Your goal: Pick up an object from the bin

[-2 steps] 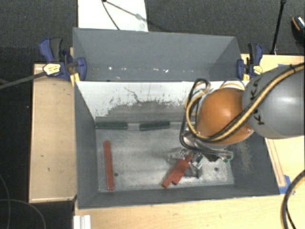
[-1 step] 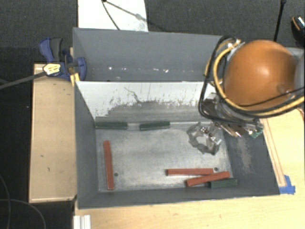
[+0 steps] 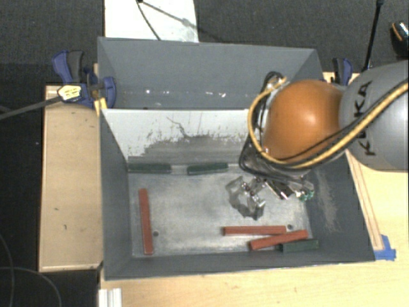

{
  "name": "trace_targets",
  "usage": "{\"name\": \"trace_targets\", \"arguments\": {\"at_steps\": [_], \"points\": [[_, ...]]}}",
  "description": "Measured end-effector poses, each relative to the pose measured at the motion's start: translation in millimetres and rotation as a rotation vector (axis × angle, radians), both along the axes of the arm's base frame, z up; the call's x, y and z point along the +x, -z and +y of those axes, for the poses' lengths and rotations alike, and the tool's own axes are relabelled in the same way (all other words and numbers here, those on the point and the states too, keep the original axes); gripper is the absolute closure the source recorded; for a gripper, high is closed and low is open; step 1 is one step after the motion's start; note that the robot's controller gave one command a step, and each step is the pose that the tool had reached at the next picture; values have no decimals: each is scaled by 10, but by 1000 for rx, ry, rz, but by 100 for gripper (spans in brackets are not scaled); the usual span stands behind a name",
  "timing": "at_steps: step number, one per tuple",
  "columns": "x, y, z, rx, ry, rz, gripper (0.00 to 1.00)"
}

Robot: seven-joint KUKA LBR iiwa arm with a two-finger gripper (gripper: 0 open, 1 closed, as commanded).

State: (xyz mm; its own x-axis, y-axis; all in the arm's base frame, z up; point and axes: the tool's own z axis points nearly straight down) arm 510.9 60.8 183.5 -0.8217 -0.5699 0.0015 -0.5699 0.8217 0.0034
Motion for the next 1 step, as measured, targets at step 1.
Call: {"name": "trace_targets", "arguments": {"at_steps": [1], "points": [[12,-28,-12,0,4,-6,0]]}}
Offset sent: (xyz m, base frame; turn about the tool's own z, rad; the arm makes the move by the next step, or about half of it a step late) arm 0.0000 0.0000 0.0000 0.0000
